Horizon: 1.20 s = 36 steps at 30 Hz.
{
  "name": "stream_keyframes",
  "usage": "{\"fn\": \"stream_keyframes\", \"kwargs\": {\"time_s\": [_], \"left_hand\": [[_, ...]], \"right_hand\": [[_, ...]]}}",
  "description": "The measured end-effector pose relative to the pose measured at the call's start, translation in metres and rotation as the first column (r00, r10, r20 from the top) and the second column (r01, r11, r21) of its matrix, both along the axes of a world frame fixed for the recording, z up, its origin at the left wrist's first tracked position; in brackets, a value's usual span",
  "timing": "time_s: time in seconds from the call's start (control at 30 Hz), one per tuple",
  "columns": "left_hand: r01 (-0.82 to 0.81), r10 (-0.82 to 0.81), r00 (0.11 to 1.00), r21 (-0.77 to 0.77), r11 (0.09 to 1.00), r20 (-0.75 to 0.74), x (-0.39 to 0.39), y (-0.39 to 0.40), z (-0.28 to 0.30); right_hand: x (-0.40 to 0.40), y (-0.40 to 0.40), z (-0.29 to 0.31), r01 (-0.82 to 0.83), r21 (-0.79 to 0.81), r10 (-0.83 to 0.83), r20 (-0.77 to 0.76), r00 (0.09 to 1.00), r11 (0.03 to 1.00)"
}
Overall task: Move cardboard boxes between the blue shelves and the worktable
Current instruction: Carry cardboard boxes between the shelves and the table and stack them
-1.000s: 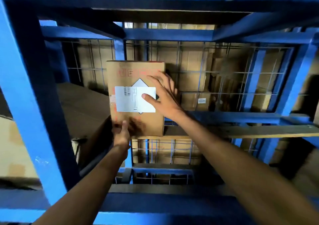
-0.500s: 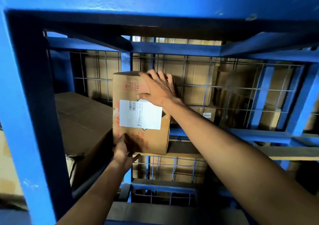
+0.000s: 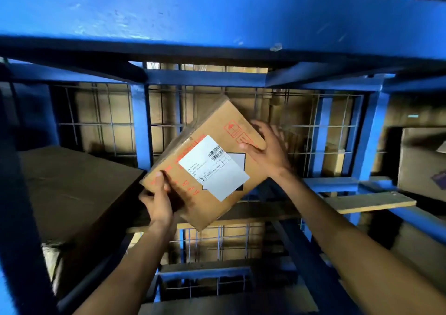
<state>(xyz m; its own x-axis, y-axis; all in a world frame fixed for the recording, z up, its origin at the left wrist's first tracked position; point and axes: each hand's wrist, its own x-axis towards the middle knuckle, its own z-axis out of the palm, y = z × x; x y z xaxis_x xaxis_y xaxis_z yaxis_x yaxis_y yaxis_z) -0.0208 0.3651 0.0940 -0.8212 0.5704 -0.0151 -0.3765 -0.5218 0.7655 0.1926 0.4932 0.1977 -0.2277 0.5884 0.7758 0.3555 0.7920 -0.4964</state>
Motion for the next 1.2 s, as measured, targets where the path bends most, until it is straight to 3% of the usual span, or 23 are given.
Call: {"fn": "stream_keyframes", "kwargs": {"time_s": [0.13, 0.4, 0.6, 0.7, 0.87, 1.0, 1.2], "left_hand": [[-0.053, 0.048, 0.970, -0.013, 0.999, -0.237, 0.015, 0.014, 0.002], [0.053, -0.065, 0.835, -0.038, 0.998, -0.547, 0.031, 0.018, 0.011], [0.008, -0.084, 0.695, -0.108, 0.994, -0.714, 0.030, 0.023, 0.005], [-0.018, -0.148, 0.654, -0.211, 0.977, -0.742, 0.017, 0.028, -0.006], [-0.030, -0.155, 0.648, -0.228, 0.973, -0.745, 0.034, 0.017, 0.001], [0.065, -0.120, 0.715, -0.105, 0.992, -0.688, 0.044, 0.016, 0.008], [0.096, -0.065, 0.712, 0.006, 0.995, -0.699, 0.087, 0.014, 0.023]], "right_hand": [[0.044, 0.000, -0.044, -0.178, -0.202, 0.147, -0.158, 0.976, 0.963], [0.080, 0.001, -0.107, -0.236, -0.378, 0.118, -0.311, 0.943, 0.895], [0.090, 0.001, -0.125, -0.235, -0.410, 0.079, -0.362, 0.929, 0.881], [0.092, 0.004, -0.117, -0.281, -0.467, 0.082, -0.403, 0.912, 0.838], [0.087, 0.000, -0.101, -0.294, -0.505, 0.027, -0.469, 0.883, 0.811], [0.097, -0.019, -0.097, -0.269, -0.448, 0.017, -0.491, 0.871, 0.853], [0.148, -0.059, -0.087, -0.084, -0.357, -0.096, -0.458, 0.884, 0.930]]}}
